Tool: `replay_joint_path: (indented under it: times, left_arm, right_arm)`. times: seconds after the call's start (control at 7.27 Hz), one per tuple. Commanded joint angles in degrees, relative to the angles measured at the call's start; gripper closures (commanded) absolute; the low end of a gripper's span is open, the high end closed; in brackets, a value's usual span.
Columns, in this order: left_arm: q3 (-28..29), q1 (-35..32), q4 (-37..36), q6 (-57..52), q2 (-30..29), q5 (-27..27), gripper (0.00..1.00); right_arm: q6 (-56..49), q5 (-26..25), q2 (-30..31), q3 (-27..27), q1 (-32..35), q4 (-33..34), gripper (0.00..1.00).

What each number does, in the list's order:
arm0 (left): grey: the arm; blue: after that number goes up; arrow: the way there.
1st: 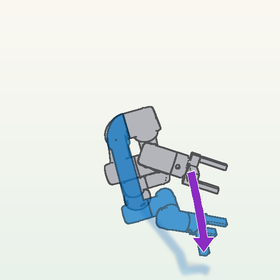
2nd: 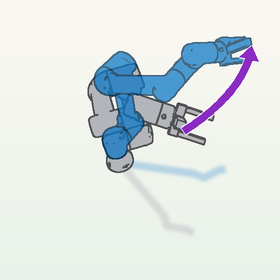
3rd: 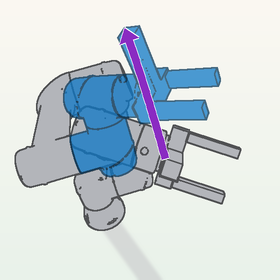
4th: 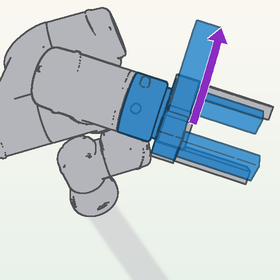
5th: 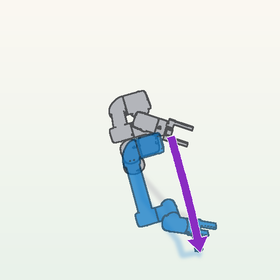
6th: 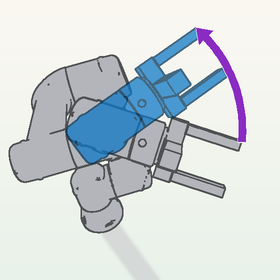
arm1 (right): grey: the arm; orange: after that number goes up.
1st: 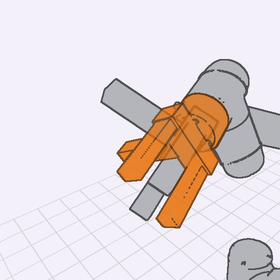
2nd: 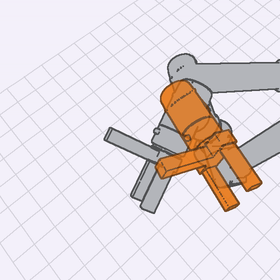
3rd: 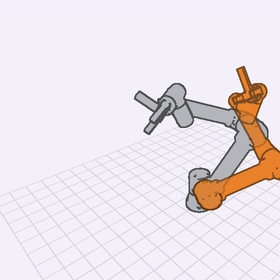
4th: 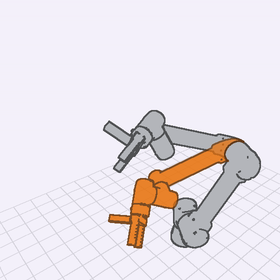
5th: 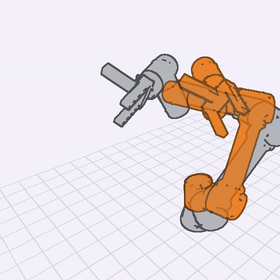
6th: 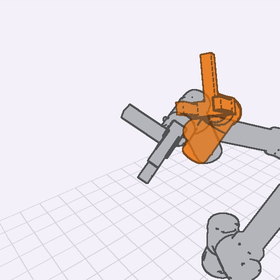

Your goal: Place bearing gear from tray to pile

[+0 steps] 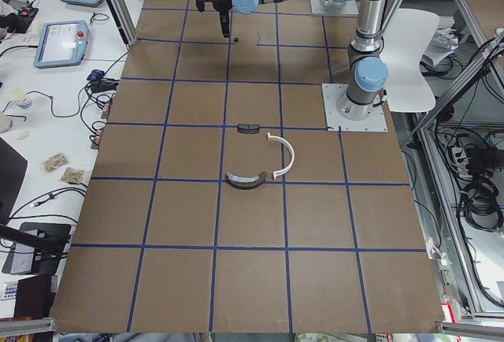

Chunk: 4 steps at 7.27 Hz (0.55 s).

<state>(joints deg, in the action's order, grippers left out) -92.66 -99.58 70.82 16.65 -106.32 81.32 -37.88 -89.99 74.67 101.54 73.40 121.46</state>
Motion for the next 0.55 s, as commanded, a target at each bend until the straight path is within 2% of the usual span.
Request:
replay_joint_path:
  times: [0.0,0.28,0.41]
  left_arm:
    - [-0.1,-7.8,-6.8,8.2,-6.9,3.3,0.02]
    - [0.3,-11.9,-13.1,13.2,-11.5,5.2,0.01]
    - [0.3,-13.4,-14.3,13.8,-13.6,6.0,0.02]
  right_arm:
    - [-26.3,-0.8,-0.3,-0.1,-18.4,0.0,0.0]
    - [-43.3,0.2,-4.8,-1.1,-32.5,1.3,0.0]
    - [-49.9,0.2,-7.9,-2.0,-37.1,4.9,0.0]
